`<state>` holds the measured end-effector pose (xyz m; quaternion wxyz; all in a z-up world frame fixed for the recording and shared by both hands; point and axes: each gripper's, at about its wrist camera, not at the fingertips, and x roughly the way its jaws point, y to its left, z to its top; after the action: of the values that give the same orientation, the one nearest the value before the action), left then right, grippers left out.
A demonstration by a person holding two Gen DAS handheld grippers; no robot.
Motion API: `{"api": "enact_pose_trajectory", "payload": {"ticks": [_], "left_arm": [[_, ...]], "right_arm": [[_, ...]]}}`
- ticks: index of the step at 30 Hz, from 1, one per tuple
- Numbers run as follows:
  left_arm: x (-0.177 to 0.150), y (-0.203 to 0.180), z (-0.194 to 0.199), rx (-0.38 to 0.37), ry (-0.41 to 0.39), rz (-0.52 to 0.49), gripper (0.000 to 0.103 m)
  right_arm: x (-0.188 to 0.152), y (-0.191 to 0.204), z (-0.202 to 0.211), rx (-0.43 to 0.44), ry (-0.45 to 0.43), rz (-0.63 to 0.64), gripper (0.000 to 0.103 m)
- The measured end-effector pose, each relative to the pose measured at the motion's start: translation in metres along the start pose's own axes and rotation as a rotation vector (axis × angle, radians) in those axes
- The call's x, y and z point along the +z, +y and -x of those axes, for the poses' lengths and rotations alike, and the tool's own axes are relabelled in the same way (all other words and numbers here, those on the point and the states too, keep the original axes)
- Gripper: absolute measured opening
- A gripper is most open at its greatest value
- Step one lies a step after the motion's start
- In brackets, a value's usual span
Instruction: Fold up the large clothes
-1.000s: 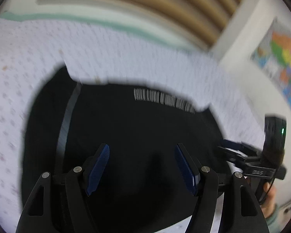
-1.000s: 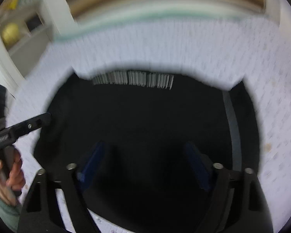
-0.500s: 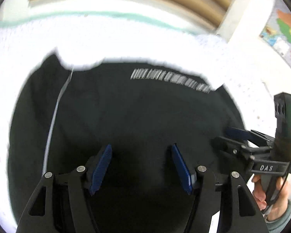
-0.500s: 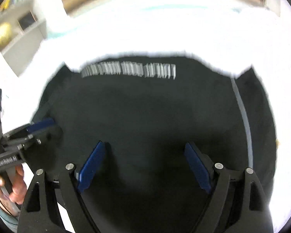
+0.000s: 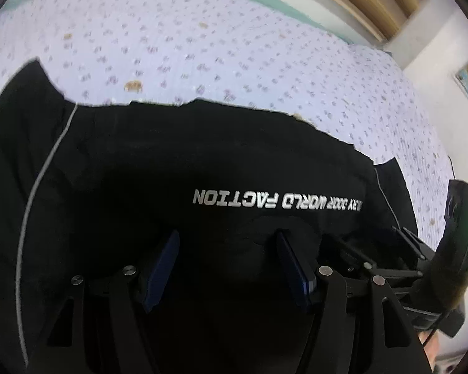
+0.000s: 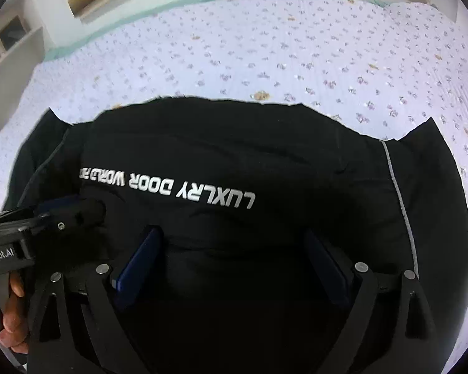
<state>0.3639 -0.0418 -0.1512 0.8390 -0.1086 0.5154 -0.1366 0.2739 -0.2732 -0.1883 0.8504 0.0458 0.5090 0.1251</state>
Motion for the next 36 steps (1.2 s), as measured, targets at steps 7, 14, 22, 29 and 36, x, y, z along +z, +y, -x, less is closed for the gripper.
{"api": "enact_pose_trajectory", "payload": {"ticks": [7, 14, 22, 29, 36], "left_arm": [[-0.062, -0.016, 0.090, -0.024, -0.154, -0.160, 0.066], [-0.125, 0.004, 0.080, 0.057, -0.123, -0.099, 0.066], [-0.129, 0.010, 0.047, 0.069, -0.152, -0.037, 0.066], [-0.142, 0.013, 0.091, 0.006, -0.189, -0.048, 0.066], [-0.154, 0.048, 0.157, 0.059, -0.235, -0.062, 0.066]], "right_arm": [[-0.050, 0.007, 0.100, 0.093, -0.106, 0.031, 0.092], [-0.111, 0.033, 0.086, 0.031, 0.001, 0.074, 0.086], [-0.133, 0.031, 0.074, -0.036, -0.116, 0.039, 0.091], [-0.143, 0.006, 0.109, 0.117, -0.116, -0.030, 0.092], [-0.169, -0.036, 0.157, 0.242, -0.123, -0.143, 0.092]]}}
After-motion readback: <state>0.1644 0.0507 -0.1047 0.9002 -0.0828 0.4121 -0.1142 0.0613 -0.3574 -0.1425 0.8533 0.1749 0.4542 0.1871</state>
